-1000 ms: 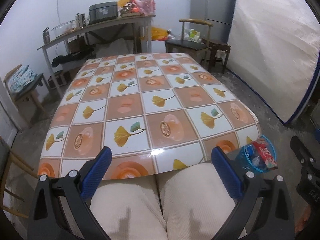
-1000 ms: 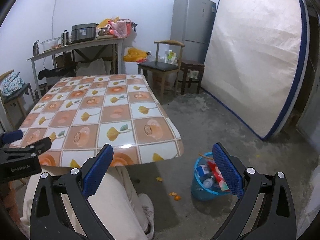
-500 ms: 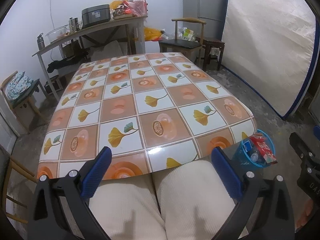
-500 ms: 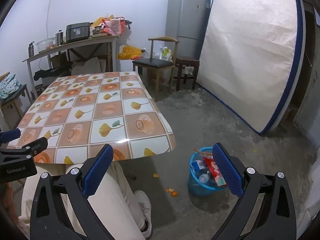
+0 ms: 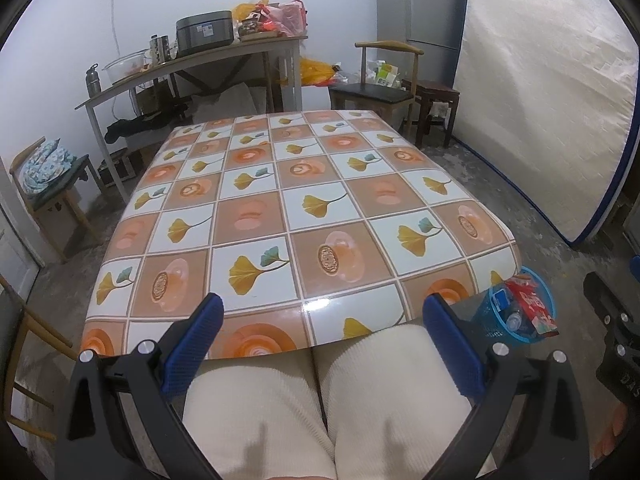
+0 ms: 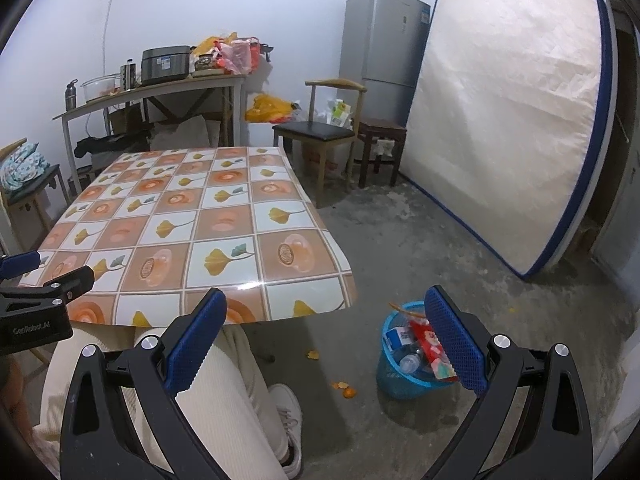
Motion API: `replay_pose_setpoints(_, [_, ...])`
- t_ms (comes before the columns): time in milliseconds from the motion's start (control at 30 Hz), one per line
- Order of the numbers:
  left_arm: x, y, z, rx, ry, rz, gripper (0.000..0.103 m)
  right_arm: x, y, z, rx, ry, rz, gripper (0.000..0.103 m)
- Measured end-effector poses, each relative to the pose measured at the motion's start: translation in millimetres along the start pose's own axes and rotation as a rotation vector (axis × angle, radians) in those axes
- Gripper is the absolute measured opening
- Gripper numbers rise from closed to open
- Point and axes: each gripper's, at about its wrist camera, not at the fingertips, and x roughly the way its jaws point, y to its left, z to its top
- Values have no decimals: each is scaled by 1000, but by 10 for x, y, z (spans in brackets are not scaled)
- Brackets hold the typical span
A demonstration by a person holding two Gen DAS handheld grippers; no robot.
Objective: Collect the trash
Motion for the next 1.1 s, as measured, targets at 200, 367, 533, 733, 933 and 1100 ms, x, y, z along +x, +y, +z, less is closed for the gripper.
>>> replay_pose_setpoints(200, [-12,25,0,-11,0,7,98,-15,19,-1,-17,2,6,95])
replay_pose_setpoints(367, [-13,32,0,-13,2,10,98,-11,26,-1,-21,3,9,95])
replay_pose_setpoints(533, [-9,41,-3,-14,4,14,98,-17,33,-2,-20,3,9,95])
replay_pose_setpoints(733, [-11,56,-11,-16,7,16,98,-18,38,3,-21,3,9,95])
replay_pose_setpoints(933, [-6,61,-10,-16,7,16,98,-10,38,23,-23,-2,8,95])
replay_pose_setpoints(1100, [-4,69,-21,-17,12,16,98,-6,35,26,-25,-1,9,95])
